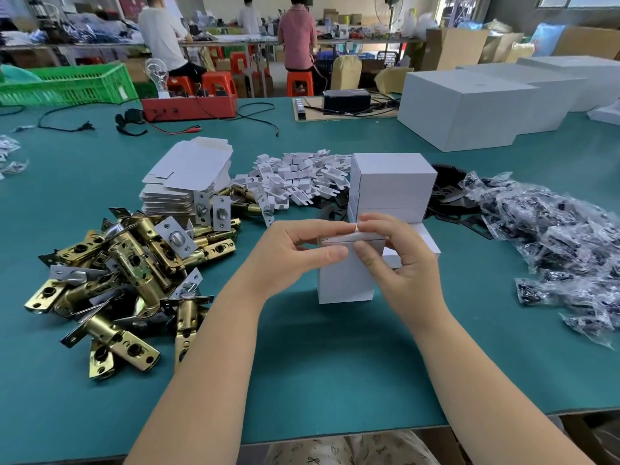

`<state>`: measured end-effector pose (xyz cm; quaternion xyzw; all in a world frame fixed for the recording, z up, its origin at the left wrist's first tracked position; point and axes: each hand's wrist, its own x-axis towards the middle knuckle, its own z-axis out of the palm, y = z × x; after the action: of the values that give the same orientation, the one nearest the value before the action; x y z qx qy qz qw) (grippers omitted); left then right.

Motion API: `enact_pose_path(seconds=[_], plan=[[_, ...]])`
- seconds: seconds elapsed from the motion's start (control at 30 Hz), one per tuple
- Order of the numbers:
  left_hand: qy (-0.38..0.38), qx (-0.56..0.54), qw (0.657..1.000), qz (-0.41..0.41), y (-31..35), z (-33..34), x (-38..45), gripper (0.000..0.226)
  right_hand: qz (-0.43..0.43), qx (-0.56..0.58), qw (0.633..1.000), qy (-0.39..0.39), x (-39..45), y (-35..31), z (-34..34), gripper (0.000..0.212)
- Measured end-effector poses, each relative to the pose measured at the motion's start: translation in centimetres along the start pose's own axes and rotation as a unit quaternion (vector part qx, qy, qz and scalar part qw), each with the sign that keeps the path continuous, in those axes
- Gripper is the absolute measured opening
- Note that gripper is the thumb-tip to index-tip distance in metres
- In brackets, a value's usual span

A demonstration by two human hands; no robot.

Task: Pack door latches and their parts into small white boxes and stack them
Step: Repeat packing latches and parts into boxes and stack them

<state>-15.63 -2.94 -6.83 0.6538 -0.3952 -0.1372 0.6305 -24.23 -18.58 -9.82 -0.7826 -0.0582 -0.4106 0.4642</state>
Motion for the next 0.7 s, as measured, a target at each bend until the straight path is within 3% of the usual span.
enact_pose_path(seconds=[0.47, 0.57, 0.7], plan=[[-0.003, 0.005, 1.0, 0.001, 0.0, 0.1, -0.2, 0.024, 0.063, 0.032, 0.997, 0.011, -0.7, 0.0, 0.2, 0.025], [0.042, 0.022, 0.999, 0.024, -0.4, 0.5, 0.0, 0.026, 0.09, 0.034, 0.995, -0.005, -0.8, 0.0, 0.3, 0.038], [0.121, 0.042, 0.991, 0.037, -1.0, 1.3, 0.5, 0.03, 0.154, 0.031, 0.985, -0.068, -1.1, 0.4, 0.6, 0.072]])
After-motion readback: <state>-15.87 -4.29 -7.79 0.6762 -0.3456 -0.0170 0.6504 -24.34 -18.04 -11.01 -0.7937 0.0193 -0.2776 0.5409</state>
